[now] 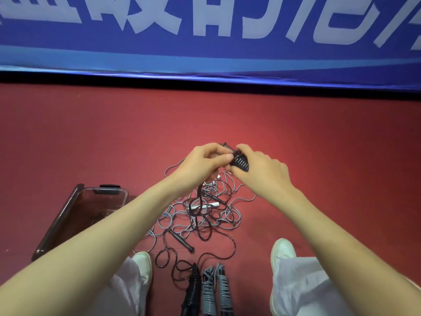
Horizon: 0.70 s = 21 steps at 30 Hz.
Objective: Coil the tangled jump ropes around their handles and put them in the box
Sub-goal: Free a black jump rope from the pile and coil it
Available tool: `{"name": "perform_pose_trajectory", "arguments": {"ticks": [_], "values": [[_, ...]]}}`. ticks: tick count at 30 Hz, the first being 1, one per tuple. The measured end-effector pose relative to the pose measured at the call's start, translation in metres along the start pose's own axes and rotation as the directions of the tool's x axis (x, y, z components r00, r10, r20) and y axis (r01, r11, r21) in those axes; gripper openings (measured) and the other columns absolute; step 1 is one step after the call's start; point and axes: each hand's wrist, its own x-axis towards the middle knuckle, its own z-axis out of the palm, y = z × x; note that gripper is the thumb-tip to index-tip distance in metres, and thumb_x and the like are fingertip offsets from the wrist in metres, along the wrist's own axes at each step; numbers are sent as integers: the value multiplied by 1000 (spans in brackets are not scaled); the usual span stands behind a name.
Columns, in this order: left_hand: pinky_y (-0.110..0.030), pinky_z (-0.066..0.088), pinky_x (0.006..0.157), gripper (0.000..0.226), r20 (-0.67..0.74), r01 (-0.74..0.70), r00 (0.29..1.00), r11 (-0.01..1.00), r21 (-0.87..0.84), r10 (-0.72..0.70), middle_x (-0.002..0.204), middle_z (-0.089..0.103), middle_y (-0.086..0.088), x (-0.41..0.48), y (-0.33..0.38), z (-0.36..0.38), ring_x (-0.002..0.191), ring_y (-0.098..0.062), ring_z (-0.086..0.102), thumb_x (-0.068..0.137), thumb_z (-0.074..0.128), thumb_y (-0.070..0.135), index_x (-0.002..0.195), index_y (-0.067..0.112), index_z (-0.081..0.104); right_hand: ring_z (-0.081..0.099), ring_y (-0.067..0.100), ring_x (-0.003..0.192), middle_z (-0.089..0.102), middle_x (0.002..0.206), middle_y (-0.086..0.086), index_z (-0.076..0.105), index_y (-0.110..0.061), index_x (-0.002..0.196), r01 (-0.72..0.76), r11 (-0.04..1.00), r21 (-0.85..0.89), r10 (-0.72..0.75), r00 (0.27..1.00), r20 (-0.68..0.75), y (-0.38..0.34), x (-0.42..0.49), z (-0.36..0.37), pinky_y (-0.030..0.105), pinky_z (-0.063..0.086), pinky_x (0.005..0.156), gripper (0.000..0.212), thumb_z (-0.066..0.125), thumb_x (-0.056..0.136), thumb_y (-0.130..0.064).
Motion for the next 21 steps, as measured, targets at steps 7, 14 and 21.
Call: {"name": "perform_pose_trajectory", "arguments": {"ticks": [7, 14, 21], "values": [[-16, 22, 45, 25, 195, 181, 972, 946, -268, -130, 61, 45, 6, 1, 11, -5, 48, -5, 26, 98, 49, 26, 98, 9, 66, 58, 30, 104, 54, 112, -3, 40, -38, 134, 82, 966, 244, 3, 944, -330, 9, 5, -16, 38, 39, 74, 50, 54, 88, -52], [-17, 30, 54, 27, 88, 105, 993, 940, -325, -81, 66, 49, 6, 12, 15, -18, 56, -6, 35, 93, 55, 25, 101, 3, 68, 59, 22, 97, 59, 107, -10, 47, -41, 125, 166, 879, 448, 13, 929, -369, 7, 14, -18, 38, 46, 81, 47, 63, 82, -54], [-19, 32, 60, 27, 65, -19, 997, 980, -198, 32, 65, 57, 5, 11, 11, -29, 55, -5, 42, 76, 67, 24, 98, 9, 68, 60, 15, 62, 62, 73, -5, 59, -40, 102, 218, 567, 794, -176, 974, -142, 9, 15, -23, 33, 48, 64, 33, 75, 74, -48]]}}
